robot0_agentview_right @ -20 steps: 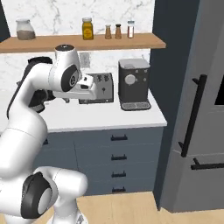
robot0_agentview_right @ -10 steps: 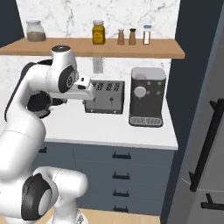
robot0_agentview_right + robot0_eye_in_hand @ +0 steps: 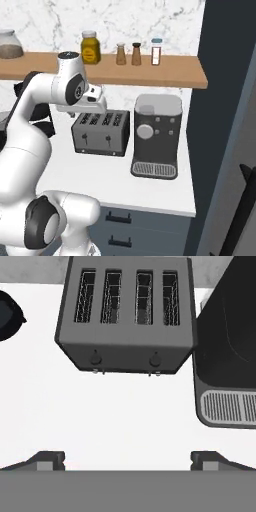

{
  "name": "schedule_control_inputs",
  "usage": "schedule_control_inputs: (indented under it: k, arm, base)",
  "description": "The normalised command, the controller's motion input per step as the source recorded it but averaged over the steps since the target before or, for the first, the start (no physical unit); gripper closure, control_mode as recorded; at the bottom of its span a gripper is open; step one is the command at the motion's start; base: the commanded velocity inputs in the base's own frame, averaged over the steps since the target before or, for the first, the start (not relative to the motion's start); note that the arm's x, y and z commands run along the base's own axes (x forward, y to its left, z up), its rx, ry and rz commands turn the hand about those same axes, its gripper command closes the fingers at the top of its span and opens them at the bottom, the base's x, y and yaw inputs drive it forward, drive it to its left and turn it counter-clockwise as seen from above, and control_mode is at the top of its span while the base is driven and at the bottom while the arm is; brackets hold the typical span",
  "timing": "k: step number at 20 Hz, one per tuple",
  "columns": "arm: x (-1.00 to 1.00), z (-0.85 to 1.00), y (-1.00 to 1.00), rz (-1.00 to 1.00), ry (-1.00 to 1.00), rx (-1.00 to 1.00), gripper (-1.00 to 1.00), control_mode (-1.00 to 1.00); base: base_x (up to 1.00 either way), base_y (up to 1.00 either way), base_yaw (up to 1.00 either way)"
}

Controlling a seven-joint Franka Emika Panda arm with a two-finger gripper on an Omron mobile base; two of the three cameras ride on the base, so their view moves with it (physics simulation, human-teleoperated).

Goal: Navigate to the toaster.

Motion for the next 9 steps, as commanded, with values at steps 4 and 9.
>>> schedule_control_inputs:
  k: [4,9]
  arm:
    - [0.00,0.00,0.00,0.00,0.00,0.00,-1.00,1.00]
    - [0.00,0.00,0.00,0.00,0.00,0.00,-1.00,1.00]
  base:
    - [0.90,-0.29,0.12]
    - [0.28,-0.15,0.08]
